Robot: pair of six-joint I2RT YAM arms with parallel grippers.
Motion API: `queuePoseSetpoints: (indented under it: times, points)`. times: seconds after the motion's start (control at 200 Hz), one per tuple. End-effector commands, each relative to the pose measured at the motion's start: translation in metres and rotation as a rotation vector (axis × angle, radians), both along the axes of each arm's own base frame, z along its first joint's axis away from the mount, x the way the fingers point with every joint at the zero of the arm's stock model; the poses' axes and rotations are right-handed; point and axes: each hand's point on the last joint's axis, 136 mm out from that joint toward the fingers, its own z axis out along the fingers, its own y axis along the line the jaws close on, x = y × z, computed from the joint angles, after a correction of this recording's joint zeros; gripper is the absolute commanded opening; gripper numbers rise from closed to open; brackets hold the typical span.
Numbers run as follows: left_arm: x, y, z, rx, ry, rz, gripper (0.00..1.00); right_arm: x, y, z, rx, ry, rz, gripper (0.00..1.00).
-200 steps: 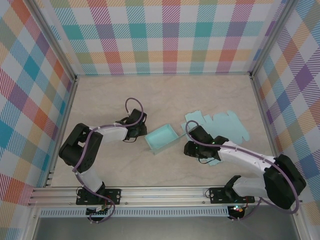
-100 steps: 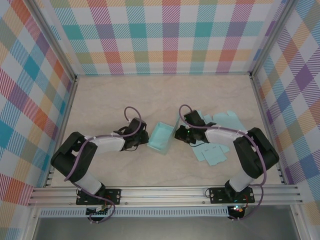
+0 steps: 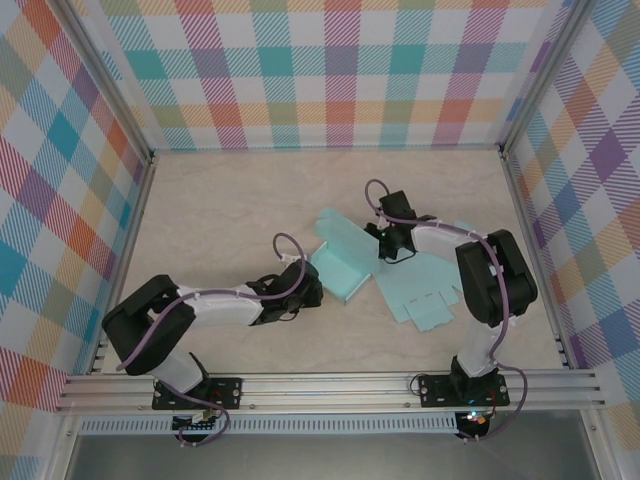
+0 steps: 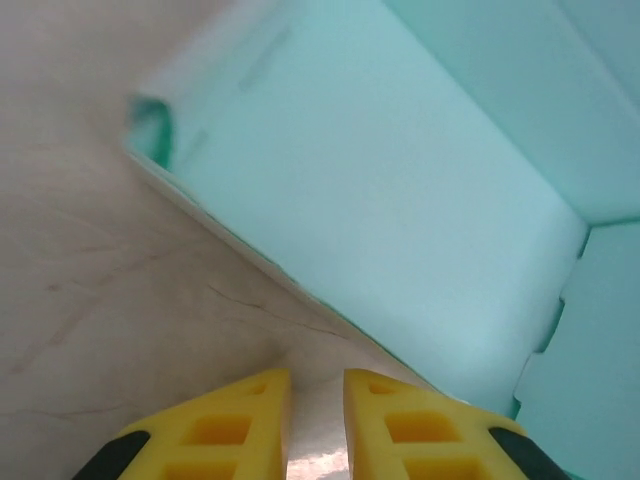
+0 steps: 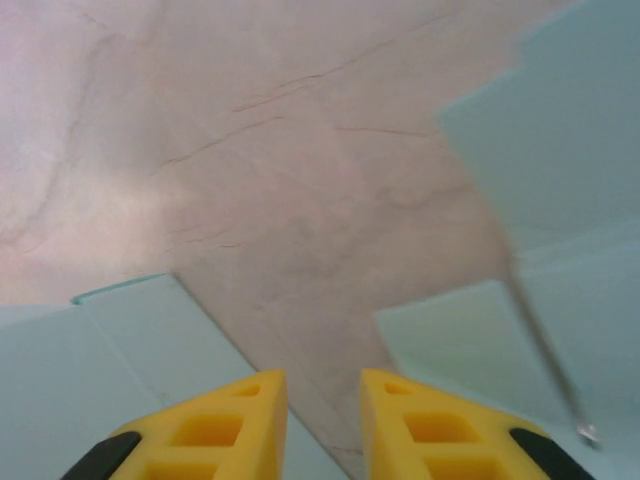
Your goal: Fold the paper box
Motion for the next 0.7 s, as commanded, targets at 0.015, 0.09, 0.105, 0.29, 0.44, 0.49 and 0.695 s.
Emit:
queuePoseSetpoints:
  times: [0.015, 0.09, 0.105, 0.29, 0.44, 0.49, 0.695]
  points:
    - [0.016, 0.039, 0.040, 0.137, -0.148, 0.055, 0.22, -0.017, -0.037, 0.020, -0.140, -0.017, -0.036, 0.31]
    - [0.026, 0.059, 0.061, 0.212, -0.205, 0.040, 0.29, -0.030, -0.053, 0.030, -0.187, -0.034, -0.065, 0.36]
    - [0.029, 0.062, 0.066, 0.220, -0.213, 0.028, 0.31, -0.032, -0.056, 0.032, -0.193, -0.038, -0.069, 0.37]
    - [0.049, 0.068, 0.091, 0.425, -0.263, -0.156, 0.53, -0.065, -0.076, 0.045, -0.197, -0.053, -0.131, 0.54]
    - [0.057, 0.039, 0.081, 0.450, -0.287, -0.346, 0.61, -0.088, -0.088, 0.057, -0.177, -0.072, -0.181, 0.78]
    - [0.061, 0.032, 0.076, 0.466, -0.289, -0.380, 0.61, -0.096, -0.091, 0.063, -0.161, -0.084, -0.197, 0.84]
    - [0.077, 0.022, 0.044, 0.576, -0.257, -0.472, 0.58, -0.125, -0.098, 0.085, -0.070, -0.140, -0.242, 0.92]
